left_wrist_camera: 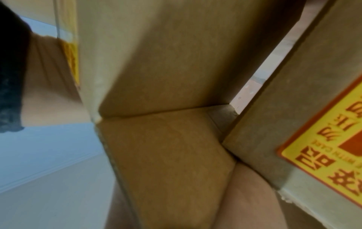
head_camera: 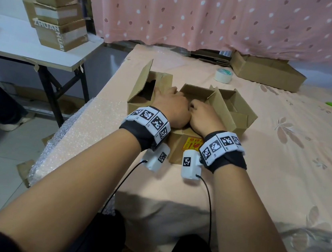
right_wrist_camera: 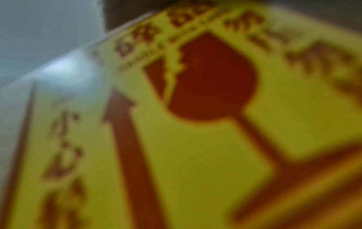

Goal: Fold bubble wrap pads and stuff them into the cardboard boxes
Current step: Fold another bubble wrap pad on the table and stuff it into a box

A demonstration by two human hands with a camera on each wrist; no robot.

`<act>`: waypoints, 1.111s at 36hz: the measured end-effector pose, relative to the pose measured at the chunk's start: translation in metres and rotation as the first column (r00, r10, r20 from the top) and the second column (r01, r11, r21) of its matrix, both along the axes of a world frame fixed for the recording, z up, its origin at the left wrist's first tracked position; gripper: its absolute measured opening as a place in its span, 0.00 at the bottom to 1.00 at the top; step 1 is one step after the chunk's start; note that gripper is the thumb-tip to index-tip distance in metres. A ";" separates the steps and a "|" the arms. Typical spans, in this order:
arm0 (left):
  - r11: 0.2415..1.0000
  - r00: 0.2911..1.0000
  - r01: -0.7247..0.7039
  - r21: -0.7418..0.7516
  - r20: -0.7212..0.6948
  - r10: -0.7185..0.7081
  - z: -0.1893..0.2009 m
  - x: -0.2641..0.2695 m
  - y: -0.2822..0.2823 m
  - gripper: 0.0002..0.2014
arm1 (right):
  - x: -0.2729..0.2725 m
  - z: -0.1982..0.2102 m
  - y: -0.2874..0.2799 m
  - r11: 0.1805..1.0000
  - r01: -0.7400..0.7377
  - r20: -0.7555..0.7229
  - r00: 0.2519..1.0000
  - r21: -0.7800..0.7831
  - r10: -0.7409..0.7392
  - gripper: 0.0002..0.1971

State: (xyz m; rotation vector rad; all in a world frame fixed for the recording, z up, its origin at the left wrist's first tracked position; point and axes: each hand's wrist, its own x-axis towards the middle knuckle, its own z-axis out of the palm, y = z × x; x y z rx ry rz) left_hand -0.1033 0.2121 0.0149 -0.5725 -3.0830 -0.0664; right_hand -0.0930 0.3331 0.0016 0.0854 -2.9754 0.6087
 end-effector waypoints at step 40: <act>0.869 0.966 -0.201 0.452 -0.058 0.254 -0.005 -0.003 0.000 0.23 | -0.007 0.001 -0.013 0.998 -0.033 0.074 0.997 0.056 0.028 0.14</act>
